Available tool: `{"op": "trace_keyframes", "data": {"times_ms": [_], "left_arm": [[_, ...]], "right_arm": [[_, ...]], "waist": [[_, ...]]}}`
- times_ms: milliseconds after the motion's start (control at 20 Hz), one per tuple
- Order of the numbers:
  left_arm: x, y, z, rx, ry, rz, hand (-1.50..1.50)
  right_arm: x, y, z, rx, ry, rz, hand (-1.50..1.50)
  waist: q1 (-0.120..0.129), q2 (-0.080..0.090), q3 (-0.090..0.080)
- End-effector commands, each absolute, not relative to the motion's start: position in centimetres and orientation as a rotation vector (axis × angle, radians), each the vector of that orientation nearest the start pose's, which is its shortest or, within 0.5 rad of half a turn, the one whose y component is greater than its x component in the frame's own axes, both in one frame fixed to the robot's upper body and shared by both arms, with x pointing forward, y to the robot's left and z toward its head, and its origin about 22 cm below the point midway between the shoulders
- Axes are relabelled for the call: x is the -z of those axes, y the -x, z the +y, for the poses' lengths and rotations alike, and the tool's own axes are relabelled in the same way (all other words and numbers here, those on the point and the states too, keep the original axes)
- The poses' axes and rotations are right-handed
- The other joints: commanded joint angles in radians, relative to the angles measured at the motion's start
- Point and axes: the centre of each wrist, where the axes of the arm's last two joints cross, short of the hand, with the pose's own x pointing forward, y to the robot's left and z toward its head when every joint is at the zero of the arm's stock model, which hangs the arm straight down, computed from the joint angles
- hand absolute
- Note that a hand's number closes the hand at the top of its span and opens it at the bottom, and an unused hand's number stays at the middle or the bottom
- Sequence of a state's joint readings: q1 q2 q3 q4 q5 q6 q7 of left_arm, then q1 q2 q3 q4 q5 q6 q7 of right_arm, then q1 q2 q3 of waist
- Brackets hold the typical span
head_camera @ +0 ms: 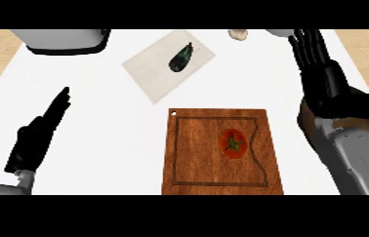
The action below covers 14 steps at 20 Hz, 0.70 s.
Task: Pick the tomato from the cutting board and place it in the pan
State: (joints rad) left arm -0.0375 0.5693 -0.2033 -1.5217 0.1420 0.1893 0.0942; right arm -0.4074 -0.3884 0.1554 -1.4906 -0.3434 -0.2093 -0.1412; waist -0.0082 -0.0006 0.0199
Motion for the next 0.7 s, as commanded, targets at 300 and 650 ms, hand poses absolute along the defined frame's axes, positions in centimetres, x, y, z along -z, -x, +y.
{"op": "trace_keyframes", "data": {"times_ms": [300,650], "left_arm": [[-3.3,-24.8,24.3,0.113,-0.069,-1.648,0.00],[-1.9,-23.3,20.7,0.091,0.036,-1.677,0.00]], "right_arm": [[-8.4,-28.6,-29.0,-0.372,0.493,-1.947,1.50],[-2.7,-15.5,-26.1,-0.307,0.382,-2.010,-1.50]], "waist": [[-0.084,-0.015,-0.037],[-0.035,-0.009,-0.020]]}}
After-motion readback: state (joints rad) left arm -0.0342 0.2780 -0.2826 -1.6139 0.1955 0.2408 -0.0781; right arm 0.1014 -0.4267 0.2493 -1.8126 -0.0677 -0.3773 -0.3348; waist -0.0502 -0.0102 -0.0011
